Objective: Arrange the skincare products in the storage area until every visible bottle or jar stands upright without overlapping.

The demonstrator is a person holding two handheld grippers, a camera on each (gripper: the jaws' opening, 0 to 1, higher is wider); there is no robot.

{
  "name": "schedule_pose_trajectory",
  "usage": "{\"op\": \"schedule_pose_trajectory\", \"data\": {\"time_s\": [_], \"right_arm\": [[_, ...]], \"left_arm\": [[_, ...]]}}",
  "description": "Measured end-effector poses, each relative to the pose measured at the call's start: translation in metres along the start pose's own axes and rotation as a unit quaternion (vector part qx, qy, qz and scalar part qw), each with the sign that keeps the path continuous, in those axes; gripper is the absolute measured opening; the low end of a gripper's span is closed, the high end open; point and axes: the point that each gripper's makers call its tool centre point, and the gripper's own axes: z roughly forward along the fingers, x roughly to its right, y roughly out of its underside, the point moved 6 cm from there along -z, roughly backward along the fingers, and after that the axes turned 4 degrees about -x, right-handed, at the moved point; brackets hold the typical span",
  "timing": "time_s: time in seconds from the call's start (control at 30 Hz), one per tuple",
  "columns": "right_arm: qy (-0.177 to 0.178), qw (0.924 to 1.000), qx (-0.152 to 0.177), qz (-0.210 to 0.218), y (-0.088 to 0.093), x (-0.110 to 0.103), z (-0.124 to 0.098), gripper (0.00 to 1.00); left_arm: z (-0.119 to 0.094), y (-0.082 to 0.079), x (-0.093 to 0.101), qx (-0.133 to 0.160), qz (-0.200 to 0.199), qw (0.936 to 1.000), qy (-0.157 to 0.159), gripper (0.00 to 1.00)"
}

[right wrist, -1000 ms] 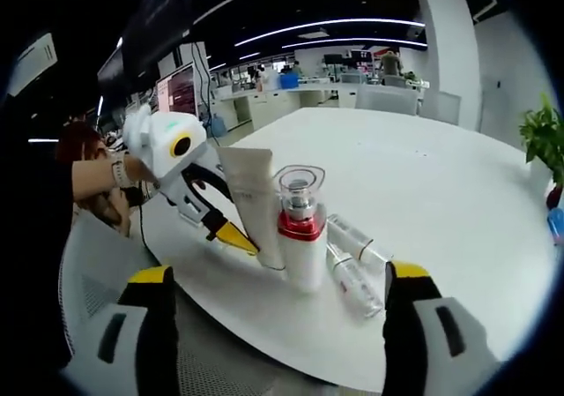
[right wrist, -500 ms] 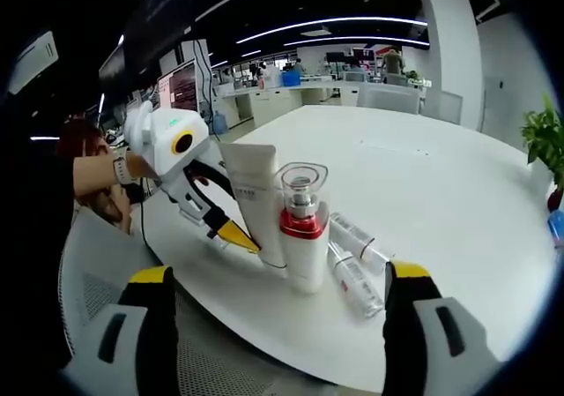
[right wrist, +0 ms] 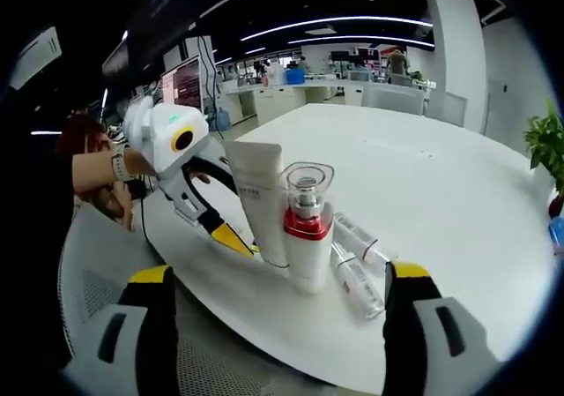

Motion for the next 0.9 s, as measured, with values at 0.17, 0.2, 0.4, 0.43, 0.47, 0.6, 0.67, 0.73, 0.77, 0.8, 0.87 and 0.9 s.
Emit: {"op": "schedule_pose_trajectory", "data": {"time_s": [0.17,0.2,0.4,0.43,0.47,0.6,0.67,0.73,0.77,0.8,0.87,0.9], "right_arm": [[-0.004,1.0,-0.002,-0.004,-0.001,-0.001,0.001,0.99],[-0.004,1.0,-0.003,-0.005,-0.001,-0.001,0.001,0.99],[-0.005,0.9999,-0.001,-0.011,-0.002,-0.001,0.001,0.99],[-0.004,0.9999,-0.001,-0.012,-0.002,-0.001,0.001,0.99],[-0.004,0.9999,-0.001,-0.013,-0.003,-0.001,0.001,0.99],[-0.004,0.9999,-0.002,-0.015,-0.002,-0.001,0.001,0.99],[-0.005,0.9998,-0.001,-0.017,-0.002,-0.002,0.002,0.99],[-0.006,0.9998,-0.002,-0.018,-0.002,-0.002,0.002,0.99],[-0.006,0.9998,-0.002,-0.02,-0.003,-0.003,0.002,0.99],[-0.007,0.9998,-0.002,-0.021,-0.003,-0.003,0.002,0.99],[-0.006,0.9997,-0.003,-0.024,-0.003,-0.002,0.002,0.99],[-0.005,0.9997,-0.003,-0.025,-0.004,-0.002,0.002,0.99]], "left_arm": [[-0.01,0.002,0.004,-0.006,-0.024,0.9997,-0.008,0.31],[-0.012,0.004,0.005,-0.012,-0.028,0.9994,-0.014,0.32],[-0.022,0.013,0.005,-0.025,-0.07,0.9964,-0.041,0.34],[-0.023,0.015,0.005,-0.03,-0.078,0.9954,-0.047,0.34],[-0.025,0.015,0.004,-0.028,-0.083,0.9949,-0.051,0.34],[-0.035,0.016,0.004,-0.021,-0.11,0.9911,-0.072,0.37],[-0.039,0.018,0.004,-0.025,-0.119,0.9894,-0.079,0.39],[-0.042,0.019,0.005,-0.03,-0.123,0.9885,-0.083,0.4],[-0.045,0.02,0.006,-0.033,-0.126,0.9875,-0.089,0.4],[-0.047,0.02,0.007,-0.029,-0.126,0.9874,-0.091,0.41],[-0.05,0.02,0.009,-0.024,-0.148,0.9844,-0.093,0.42],[-0.052,0.02,0.009,-0.027,-0.151,0.9835,-0.096,0.44]]}}
